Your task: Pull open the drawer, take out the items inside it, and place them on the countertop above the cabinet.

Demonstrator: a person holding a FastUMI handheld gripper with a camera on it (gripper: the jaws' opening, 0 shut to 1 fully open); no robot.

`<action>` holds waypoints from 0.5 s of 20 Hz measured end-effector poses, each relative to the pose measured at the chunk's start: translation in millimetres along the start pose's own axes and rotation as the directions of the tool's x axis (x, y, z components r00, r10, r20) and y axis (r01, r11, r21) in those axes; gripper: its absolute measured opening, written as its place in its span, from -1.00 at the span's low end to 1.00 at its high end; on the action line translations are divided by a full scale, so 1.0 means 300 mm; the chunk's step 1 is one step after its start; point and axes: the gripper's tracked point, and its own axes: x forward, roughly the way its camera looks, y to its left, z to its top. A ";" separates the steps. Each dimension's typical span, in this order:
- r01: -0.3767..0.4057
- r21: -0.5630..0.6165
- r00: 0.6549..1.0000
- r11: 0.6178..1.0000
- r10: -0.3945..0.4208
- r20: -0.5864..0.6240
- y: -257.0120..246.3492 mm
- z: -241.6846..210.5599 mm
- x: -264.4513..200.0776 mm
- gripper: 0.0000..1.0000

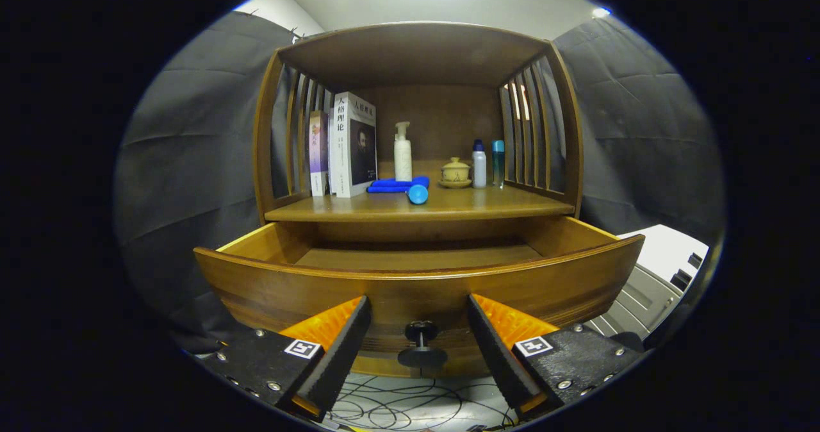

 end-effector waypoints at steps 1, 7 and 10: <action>-0.002 0.010 1.000 1.000 0.002 0.013 0.000 0.005 0.024 0.88; -0.001 0.003 1.000 1.000 0.001 0.027 -0.011 0.023 0.149 0.90; 0.000 -0.009 0.999 1.000 0.000 0.045 0.004 0.024 0.215 0.89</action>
